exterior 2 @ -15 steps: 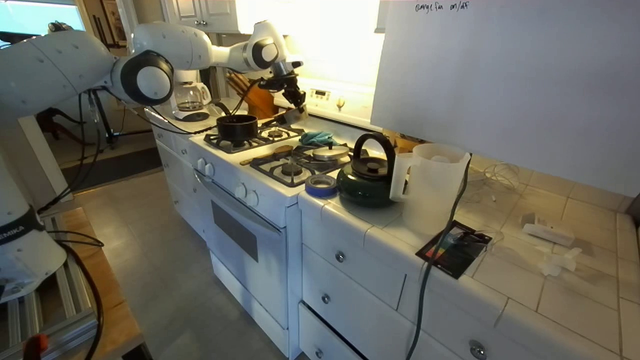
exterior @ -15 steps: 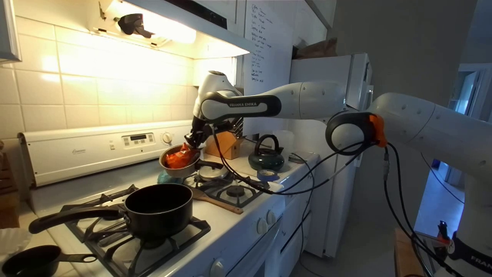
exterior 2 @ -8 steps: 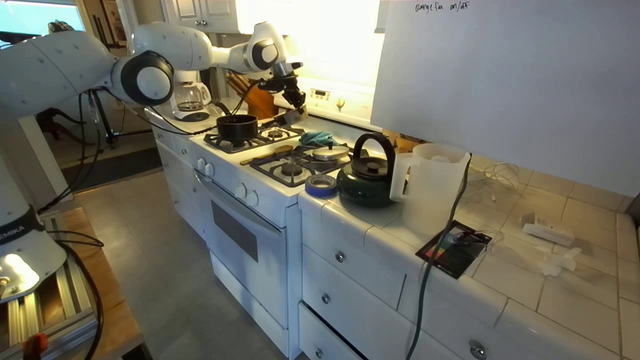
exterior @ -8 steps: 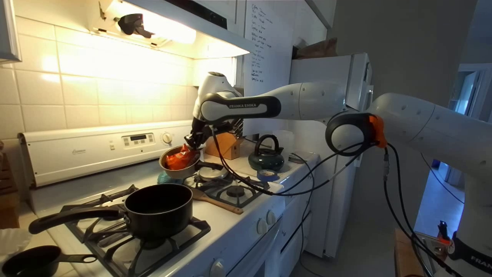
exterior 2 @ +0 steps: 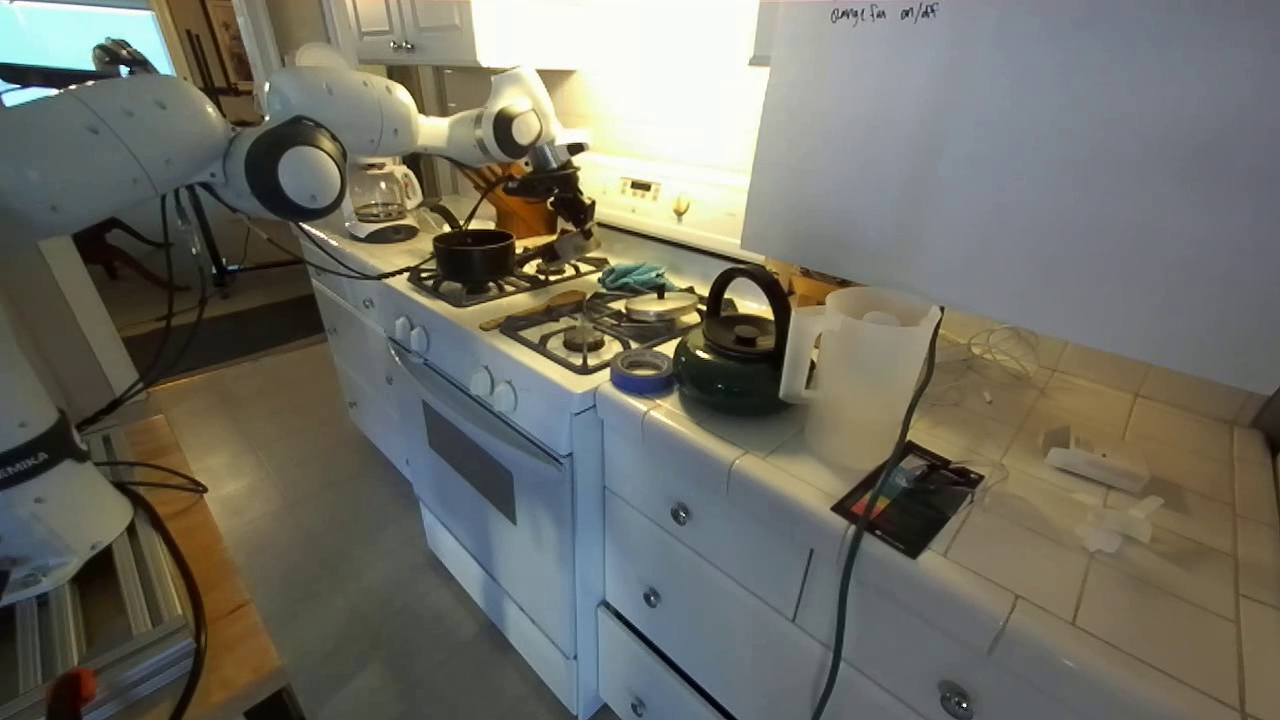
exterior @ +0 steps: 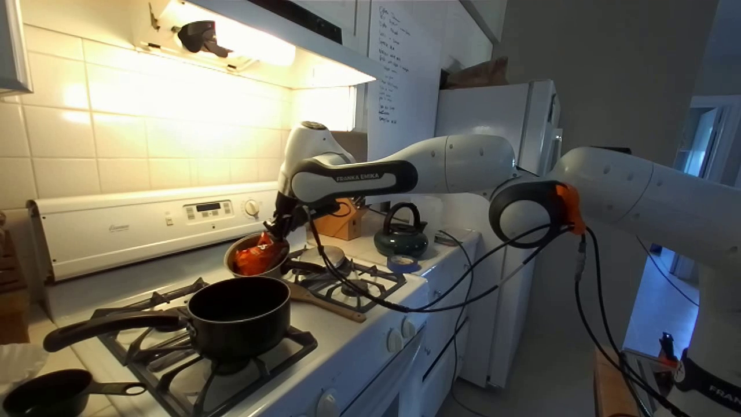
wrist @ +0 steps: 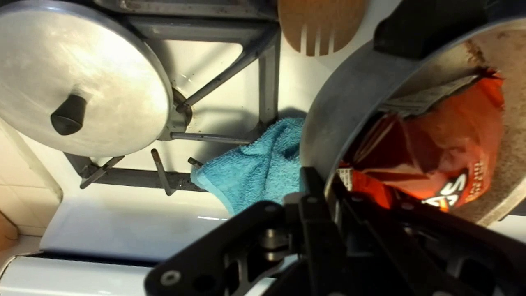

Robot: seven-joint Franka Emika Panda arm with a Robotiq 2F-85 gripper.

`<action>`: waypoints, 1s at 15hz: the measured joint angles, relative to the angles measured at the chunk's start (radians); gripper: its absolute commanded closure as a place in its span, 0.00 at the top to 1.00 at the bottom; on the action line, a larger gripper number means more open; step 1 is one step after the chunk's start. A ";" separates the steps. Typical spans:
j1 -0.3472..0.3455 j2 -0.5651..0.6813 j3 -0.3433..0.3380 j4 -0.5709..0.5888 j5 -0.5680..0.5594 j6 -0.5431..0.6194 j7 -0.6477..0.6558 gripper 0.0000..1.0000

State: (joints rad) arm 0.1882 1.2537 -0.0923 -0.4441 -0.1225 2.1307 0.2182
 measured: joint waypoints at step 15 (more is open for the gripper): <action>0.012 0.010 -0.101 0.000 0.000 -0.017 0.459 0.02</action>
State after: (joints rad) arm 0.2002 1.2639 -0.1933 -0.4440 -0.1226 2.1139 0.6775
